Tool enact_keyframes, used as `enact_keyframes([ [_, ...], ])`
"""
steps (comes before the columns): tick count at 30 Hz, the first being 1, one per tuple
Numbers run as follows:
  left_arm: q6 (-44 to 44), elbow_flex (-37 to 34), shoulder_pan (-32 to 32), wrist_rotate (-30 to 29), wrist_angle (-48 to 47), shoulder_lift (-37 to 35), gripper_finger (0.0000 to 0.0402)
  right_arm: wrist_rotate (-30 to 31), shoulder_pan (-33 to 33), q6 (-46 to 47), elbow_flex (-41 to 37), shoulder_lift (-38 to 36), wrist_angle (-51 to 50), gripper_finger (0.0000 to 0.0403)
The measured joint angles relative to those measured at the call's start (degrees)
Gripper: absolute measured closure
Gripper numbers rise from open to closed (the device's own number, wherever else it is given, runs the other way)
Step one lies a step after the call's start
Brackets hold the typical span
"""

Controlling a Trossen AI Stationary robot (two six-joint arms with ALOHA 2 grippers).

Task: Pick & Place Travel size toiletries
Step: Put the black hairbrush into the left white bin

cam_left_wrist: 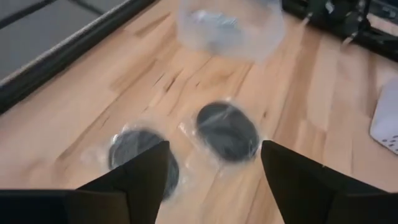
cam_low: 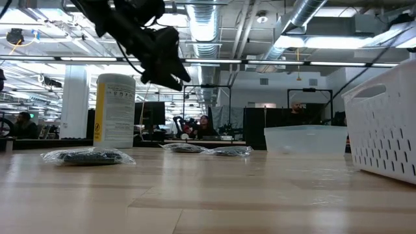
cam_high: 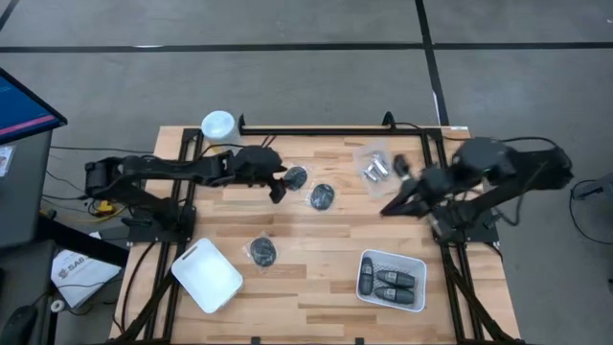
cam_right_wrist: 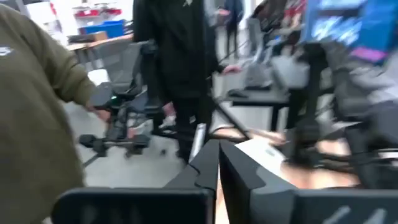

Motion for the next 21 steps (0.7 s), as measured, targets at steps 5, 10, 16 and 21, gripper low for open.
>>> enact_keyframes([
  [5,2.01,0.02,1.62,1.85,4.49,3.27,0.015,1.99,-0.96,-4.43,-12.12,-12.3,5.33,0.0387],
  [10,1.96,0.02,2.16,3.66,5.46,7.26,0.0156,1.99,-4.38,-4.38,-25.53,-23.35,12.33,0.0399],
  [16,2.3,0.02,2.15,3.87,7.79,12.62,0.0159,1.9,-8.51,1.04,-39.85,-33.5,19.48,0.0401],
  [21,2.33,0.02,2.72,3.55,12.57,16.61,0.0158,1.88,-9.39,6.06,-51.52,-40.68,29.58,0.0402],
])
